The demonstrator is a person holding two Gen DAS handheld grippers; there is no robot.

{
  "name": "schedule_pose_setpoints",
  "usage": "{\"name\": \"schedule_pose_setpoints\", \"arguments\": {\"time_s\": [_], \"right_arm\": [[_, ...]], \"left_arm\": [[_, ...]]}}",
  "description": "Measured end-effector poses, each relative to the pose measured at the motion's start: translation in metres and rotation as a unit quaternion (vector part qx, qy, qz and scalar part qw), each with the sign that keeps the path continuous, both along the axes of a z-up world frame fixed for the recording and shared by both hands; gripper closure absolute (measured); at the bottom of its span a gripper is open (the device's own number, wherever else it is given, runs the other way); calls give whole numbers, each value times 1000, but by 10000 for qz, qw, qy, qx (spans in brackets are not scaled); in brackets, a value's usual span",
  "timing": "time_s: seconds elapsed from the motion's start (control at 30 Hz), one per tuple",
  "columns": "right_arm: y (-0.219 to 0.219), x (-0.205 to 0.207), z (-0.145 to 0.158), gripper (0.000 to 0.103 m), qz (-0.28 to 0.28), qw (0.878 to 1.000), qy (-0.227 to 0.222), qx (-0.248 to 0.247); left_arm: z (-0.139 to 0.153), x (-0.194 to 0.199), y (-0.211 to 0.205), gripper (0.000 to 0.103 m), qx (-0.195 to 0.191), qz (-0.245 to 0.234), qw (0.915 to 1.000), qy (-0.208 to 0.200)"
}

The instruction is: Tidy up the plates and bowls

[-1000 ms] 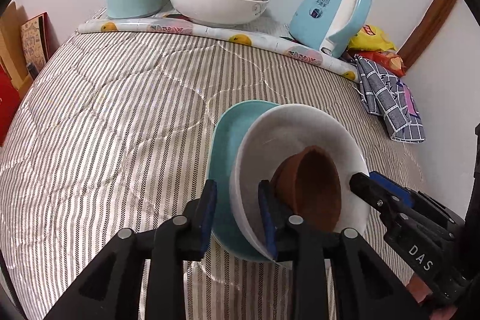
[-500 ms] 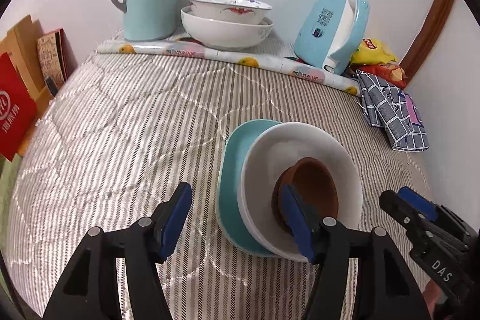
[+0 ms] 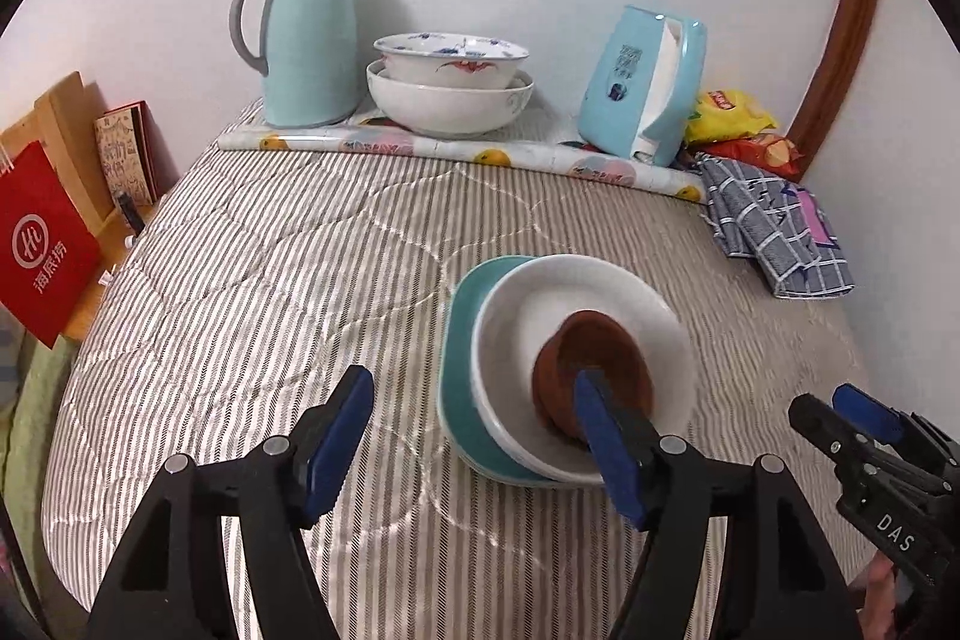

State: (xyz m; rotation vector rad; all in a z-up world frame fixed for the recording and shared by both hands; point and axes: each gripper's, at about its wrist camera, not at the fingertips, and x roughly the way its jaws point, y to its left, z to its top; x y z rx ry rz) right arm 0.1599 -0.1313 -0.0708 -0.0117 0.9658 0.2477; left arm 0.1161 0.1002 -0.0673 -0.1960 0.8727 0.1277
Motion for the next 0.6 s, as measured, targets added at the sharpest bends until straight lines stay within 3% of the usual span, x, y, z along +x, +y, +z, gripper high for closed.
{"name": "schedule_pose_setpoints", "arguments": {"time_s": [0.23,0.37,0.6], "right_arm": [[-14,-22,13,44,-109,9997,-82,-205],[-24,-38,26,25,-239,9993,-225,-178],[-46,-65,41,11,-486,9972,-551,-170]], "left_arm": [[18,-19,-21,29,47,-24,9996,-293],[29,-35,-36,25,49,12,9989,-459],[47,-58,-63,13,432,-150,9965,-701]]}}
